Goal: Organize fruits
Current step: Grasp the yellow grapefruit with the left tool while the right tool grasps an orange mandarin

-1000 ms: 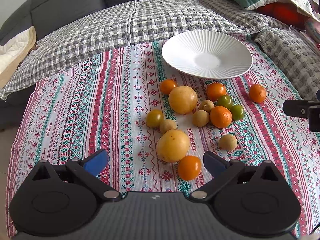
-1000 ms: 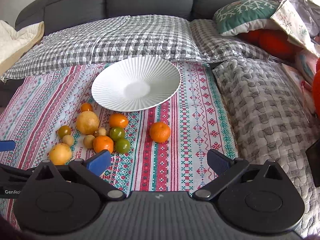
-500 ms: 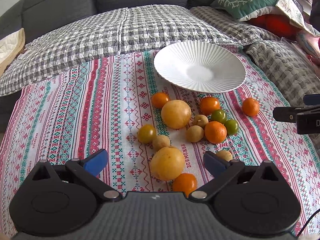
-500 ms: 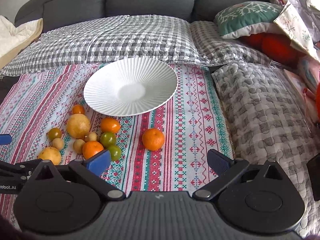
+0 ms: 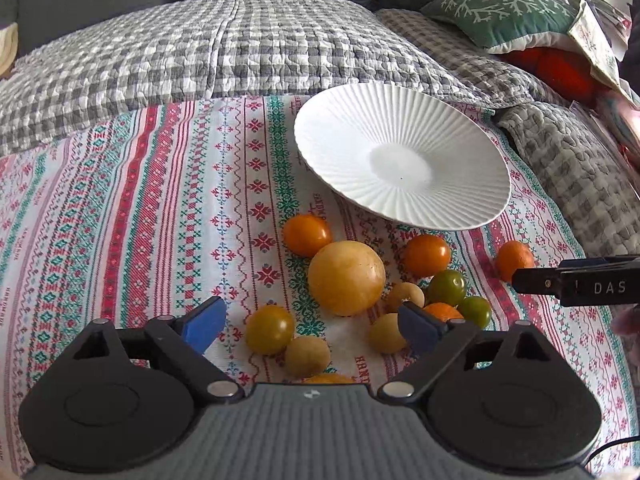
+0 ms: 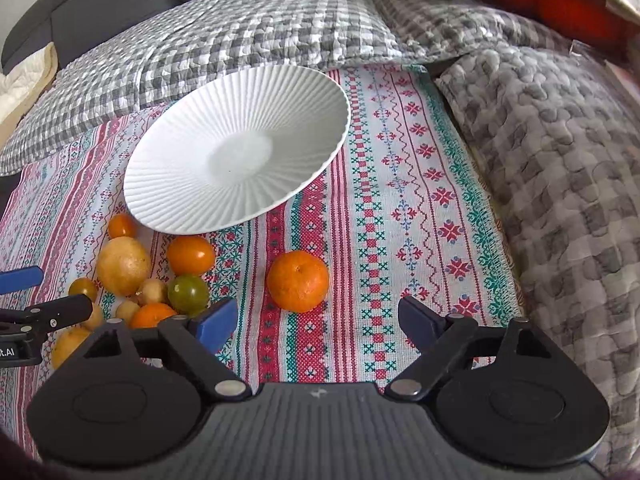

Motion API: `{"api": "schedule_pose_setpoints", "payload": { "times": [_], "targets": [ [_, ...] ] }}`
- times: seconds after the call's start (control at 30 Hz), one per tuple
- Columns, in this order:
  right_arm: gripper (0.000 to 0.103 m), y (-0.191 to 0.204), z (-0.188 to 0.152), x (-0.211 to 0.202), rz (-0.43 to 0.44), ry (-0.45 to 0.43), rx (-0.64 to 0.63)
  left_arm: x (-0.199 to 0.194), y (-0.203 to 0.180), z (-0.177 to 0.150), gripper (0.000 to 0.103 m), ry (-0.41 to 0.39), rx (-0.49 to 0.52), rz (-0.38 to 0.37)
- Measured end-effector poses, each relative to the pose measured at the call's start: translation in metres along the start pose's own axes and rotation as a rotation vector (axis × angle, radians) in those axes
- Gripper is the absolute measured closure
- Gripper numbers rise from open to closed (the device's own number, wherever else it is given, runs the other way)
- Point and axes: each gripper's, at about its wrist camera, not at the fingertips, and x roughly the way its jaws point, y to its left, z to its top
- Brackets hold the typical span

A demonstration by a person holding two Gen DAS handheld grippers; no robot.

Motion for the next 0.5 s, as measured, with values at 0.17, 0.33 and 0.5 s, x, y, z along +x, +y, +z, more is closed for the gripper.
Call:
{"api": "schedule_pose_setpoints", "payload": {
  "times": [0.17, 0.33, 0.5],
  "targets": [
    [0.030, 0.000, 0.005, 0.008, 0.048, 0.016, 0.070, 0.017, -0.002, 0.005, 0.025, 0.023, -0.075, -0.023],
    [0.040, 0.005, 0.009, 0.015, 0.044, 0.018, 0.079, 0.026, -0.006, 0.012, 0.034, 0.023, -0.098, -0.037],
    [0.063, 0.007, 0.013, 0.016, 0.035, 0.008, 0.080, 0.029, -0.007, 0.013, 0.049, 0.010, -0.079, -0.043]
  ]
}}
